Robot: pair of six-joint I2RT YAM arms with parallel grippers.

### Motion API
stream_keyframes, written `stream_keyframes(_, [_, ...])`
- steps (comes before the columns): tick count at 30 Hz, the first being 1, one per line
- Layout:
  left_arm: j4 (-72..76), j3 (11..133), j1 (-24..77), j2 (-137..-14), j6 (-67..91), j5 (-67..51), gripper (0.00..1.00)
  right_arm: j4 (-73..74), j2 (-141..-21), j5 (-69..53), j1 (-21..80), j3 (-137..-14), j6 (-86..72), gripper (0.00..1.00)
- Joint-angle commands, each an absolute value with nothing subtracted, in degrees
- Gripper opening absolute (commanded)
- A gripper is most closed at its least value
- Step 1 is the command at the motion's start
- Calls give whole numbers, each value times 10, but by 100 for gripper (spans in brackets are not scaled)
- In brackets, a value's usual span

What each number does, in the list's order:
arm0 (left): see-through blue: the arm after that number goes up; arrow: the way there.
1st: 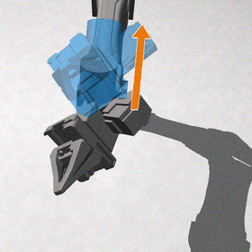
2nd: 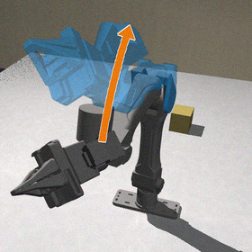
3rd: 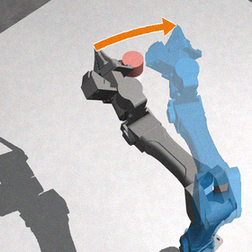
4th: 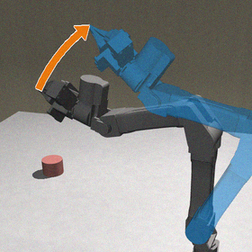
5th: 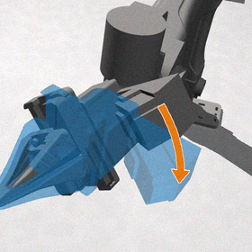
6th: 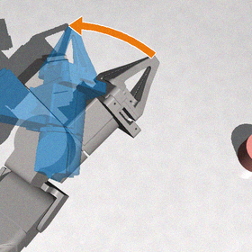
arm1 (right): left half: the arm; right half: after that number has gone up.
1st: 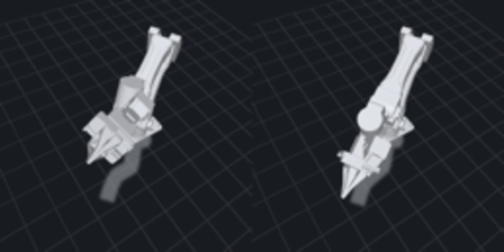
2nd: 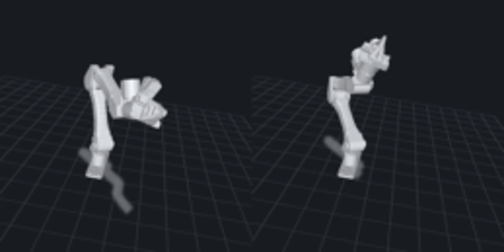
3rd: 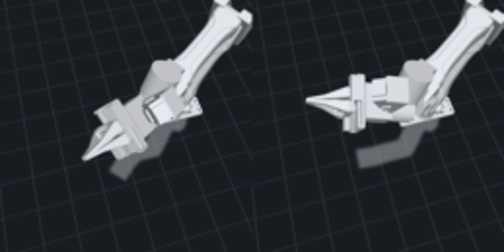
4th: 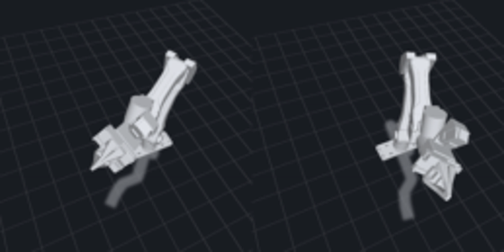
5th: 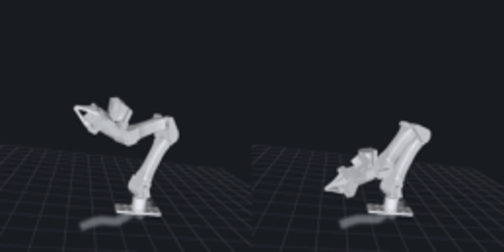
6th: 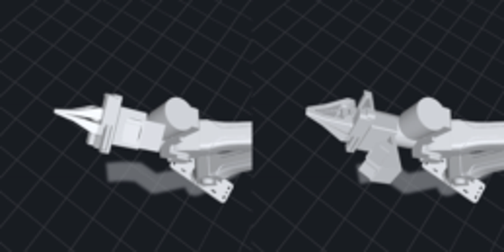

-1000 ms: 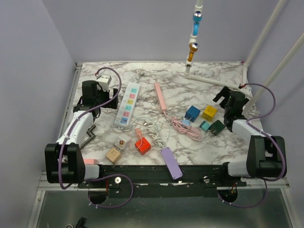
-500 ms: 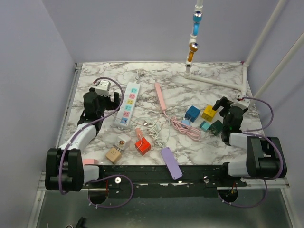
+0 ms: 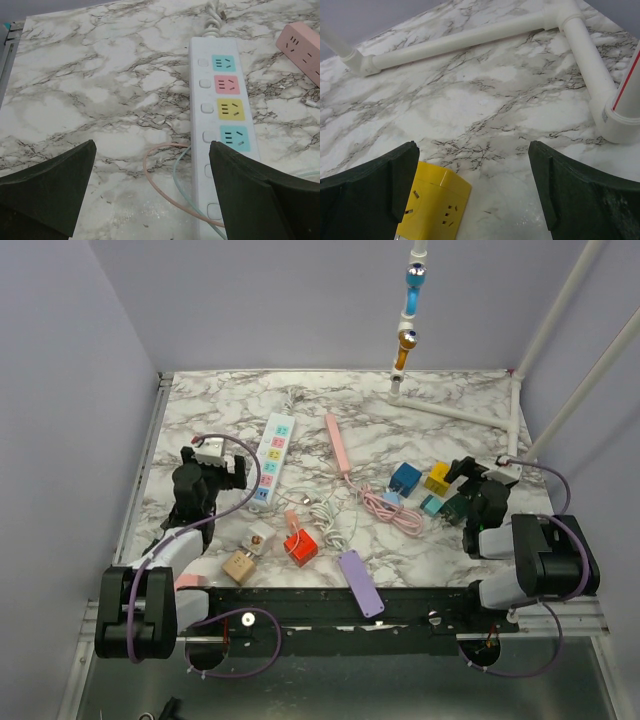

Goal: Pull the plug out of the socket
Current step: Reset both arms

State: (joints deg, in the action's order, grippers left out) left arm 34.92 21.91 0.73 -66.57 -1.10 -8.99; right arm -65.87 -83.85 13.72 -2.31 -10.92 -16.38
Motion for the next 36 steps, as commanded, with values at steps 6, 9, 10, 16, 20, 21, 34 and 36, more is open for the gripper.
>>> stream_keyframes(6, [699,81,5,-705,-17,-90,98,-841,-873,95,-9,-58,-124,100])
stream_keyframes(9, [780,56,5,-738,-26,-112,99,-923,-911,74,0,-33,-103,100])
stream_keyframes(10, [746,62,5,-729,-26,-110,99,-975,-937,68,13,-23,-90,100])
stream_keyframes(16, [637,126,5,-734,-8,-68,99,-898,-943,122,47,-72,-71,100])
stream_keyframes(20, [637,126,5,-732,-6,-65,99,-749,-928,164,48,-138,-89,100])
stream_keyframes(21, [635,126,5,-731,-7,-65,99,-781,-938,167,48,-132,-85,100])
stream_keyframes(34, [634,127,5,-732,-4,-60,99,-779,-933,157,48,-127,-85,100])
stream_keyframes(36, [634,127,5,-732,-4,-60,99,-780,-933,157,48,-128,-85,100])
